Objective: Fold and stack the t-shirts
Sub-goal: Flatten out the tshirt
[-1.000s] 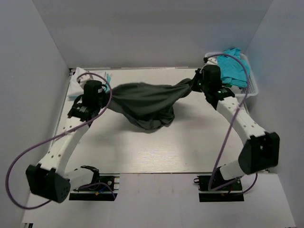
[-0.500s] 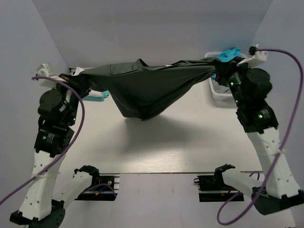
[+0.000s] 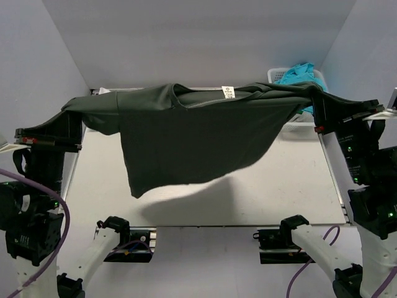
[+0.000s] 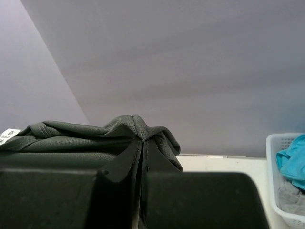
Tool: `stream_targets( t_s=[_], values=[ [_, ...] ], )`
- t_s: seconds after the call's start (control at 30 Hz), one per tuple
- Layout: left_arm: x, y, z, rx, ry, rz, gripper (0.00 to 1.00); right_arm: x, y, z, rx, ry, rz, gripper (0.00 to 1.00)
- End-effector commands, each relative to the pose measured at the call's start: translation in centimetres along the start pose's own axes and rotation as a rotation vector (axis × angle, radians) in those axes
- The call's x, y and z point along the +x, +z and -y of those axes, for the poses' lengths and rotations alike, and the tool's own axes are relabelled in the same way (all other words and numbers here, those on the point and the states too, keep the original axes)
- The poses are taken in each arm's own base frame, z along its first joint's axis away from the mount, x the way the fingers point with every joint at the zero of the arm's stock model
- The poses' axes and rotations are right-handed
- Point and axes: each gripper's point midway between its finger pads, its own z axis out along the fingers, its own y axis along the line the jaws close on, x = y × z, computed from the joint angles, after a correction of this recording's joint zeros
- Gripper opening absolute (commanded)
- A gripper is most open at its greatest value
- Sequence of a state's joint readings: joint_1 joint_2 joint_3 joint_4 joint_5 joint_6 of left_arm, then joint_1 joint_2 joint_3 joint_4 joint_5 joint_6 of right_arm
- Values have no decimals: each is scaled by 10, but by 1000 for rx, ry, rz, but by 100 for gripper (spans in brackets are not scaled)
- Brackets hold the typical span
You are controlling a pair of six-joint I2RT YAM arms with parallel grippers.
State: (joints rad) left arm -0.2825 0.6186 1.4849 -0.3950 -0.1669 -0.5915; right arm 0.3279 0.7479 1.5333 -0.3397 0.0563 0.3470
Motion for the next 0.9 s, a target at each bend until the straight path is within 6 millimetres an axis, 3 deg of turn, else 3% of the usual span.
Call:
stream_targets(
  t_s=[0.0, 0.03, 0.1, 0.13, 0.17, 0.23, 0.27, 0.3, 0.33, 0.37, 0.4, 0.43, 0.47, 0.5, 0.53, 0.57, 0.6, 0.63, 0.67, 0.7, 0.83, 0.87],
  values=[
    [29, 33, -25, -101, 37, -62, 0, 19, 24, 28, 126, -25, -46, 0],
    [51, 49, -37, -139, 49, -119, 0, 27, 30, 36, 159, -28, -62, 0],
    [74, 66, -59, -221, 70, -160, 0, 59, 54, 51, 207, -26, -140, 0],
    [101, 84, -76, -277, 86, -214, 0, 66, 59, 59, 239, -27, -154, 0],
    [119, 92, -90, -314, 100, -248, 0, 98, 82, 73, 278, -30, -224, 0],
    [148, 108, -121, -407, 134, -287, 0, 129, 96, 91, 330, -46, -280, 0],
    [167, 115, -137, -452, 141, -312, 0, 155, 109, 104, 370, -50, -328, 0],
    [206, 126, -167, -526, 174, -385, 0, 185, 124, 119, 399, -58, -384, 0],
    [227, 132, -181, -551, 186, -423, 0, 213, 138, 133, 429, -64, -442, 0],
    [246, 139, -198, -579, 197, -447, 0, 225, 143, 143, 445, -66, -459, 0],
    [292, 142, -227, -621, 217, -539, 0, 253, 153, 152, 455, -68, -511, 0],
    [317, 145, -235, -607, 202, -608, 5, 278, 162, 165, 466, -78, -538, 0],
    [329, 155, -242, -615, 205, -622, 15, 292, 165, 169, 455, -75, -562, 0],
    [348, 148, -262, -669, 224, -687, 29, 332, 168, 184, 470, -80, -635, 8],
    [363, 147, -279, -719, 249, -721, 56, 341, 174, 188, 477, -67, -635, 26],
    [388, 153, -304, -779, 261, -766, 69, 347, 179, 193, 481, -59, -644, 54],
    [402, 137, -318, -845, 292, -852, 88, 383, 177, 205, 507, -57, -741, 90],
    [409, 135, -330, -889, 294, -888, 93, 390, 177, 210, 516, -53, -770, 90],
    [421, 147, -337, -902, 299, -909, 100, 373, 198, 202, 497, -47, -733, 90],
    [425, 136, -342, -939, 315, -968, 100, 405, 184, 212, 522, -51, -838, 90],
    [423, 139, -335, -894, 329, -1004, 100, 407, 188, 197, 426, -52, -854, 90],
    [433, 123, -332, -883, 331, -1054, 100, 398, 189, 188, 391, -47, -815, 90]
  ],
)
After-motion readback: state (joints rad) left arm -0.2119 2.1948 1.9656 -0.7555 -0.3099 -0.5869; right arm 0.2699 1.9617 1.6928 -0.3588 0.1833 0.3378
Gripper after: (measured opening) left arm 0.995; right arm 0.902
